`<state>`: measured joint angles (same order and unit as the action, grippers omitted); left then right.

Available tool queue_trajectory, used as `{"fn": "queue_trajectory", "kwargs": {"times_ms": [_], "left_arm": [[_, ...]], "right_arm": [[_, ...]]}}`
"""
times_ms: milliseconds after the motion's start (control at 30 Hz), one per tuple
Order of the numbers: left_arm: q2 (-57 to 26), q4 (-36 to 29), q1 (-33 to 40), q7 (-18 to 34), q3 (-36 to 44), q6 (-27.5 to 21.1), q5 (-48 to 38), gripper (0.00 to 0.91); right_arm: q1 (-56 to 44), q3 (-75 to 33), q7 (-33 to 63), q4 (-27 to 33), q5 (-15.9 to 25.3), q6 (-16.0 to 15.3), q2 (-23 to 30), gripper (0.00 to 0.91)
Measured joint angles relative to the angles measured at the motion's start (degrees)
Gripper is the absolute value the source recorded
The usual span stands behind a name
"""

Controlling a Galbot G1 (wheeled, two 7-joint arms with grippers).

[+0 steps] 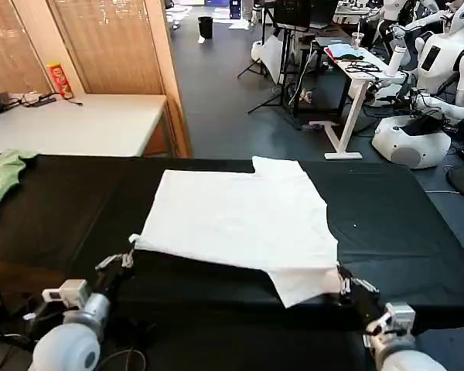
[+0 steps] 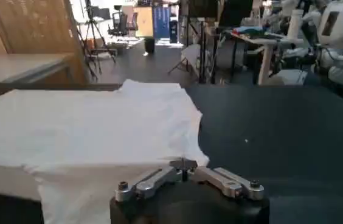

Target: Fold and organize the clothes.

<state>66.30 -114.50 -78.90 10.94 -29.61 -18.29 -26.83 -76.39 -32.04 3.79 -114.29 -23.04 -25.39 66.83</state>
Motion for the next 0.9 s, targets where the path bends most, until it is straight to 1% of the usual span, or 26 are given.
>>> {"fn": "queue_trajectory", "kwargs": {"times_ms": [200, 367, 533, 600, 667, 700, 733, 767, 900], "left_arm": [[-0.2, 4.5, 4.2, 0.0, 1.5, 0.5, 1.1, 0.000], [-1.3, 7.7, 7.4, -0.3, 2.6, 0.5, 1.5, 0.000], [-1.9, 10.1, 9.8, -0.3, 3.2, 0.4, 1.7, 0.000], [-2.1, 10.6, 10.4, -0.2, 3.4, 0.4, 1.7, 0.000], [-2.2, 11.2, 11.0, -0.3, 3.6, 0.4, 1.7, 0.000], [-2.2, 11.4, 11.2, -0.3, 3.7, 0.2, 1.7, 0.439], [-2.3, 11.6, 11.5, -0.3, 3.9, -0.1, 1.9, 0.878], [-2.2, 11.8, 11.7, -0.3, 4.1, -0.3, 2.2, 0.878], [-2.0, 12.5, 12.2, -0.3, 4.3, -0.6, 3.1, 0.878]], "right_arm": [[5.7, 3.2, -0.4, 5.9, 0.6, 0.4, -1.2, 0.049], [9.3, 5.3, -0.7, 10.2, 1.3, 1.2, -1.0, 0.049], [12.4, 7.0, -0.8, 13.7, 1.2, 3.2, -0.6, 0.049], [13.6, 7.6, -1.2, 14.8, 1.0, 3.2, -0.5, 0.049], [14.6, 8.1, -1.7, 15.7, 0.8, 2.3, -0.5, 0.049], [14.9, 8.2, -1.8, 15.8, 0.6, 1.6, -0.5, 0.117], [15.0, 8.3, -1.9, 15.8, 0.3, 1.0, -0.6, 0.283], [15.0, 8.2, -1.9, 15.8, -0.3, 0.2, -0.7, 0.878], [13.5, 7.0, -2.1, 13.4, -2.0, -3.0, -1.6, 0.878]]}}
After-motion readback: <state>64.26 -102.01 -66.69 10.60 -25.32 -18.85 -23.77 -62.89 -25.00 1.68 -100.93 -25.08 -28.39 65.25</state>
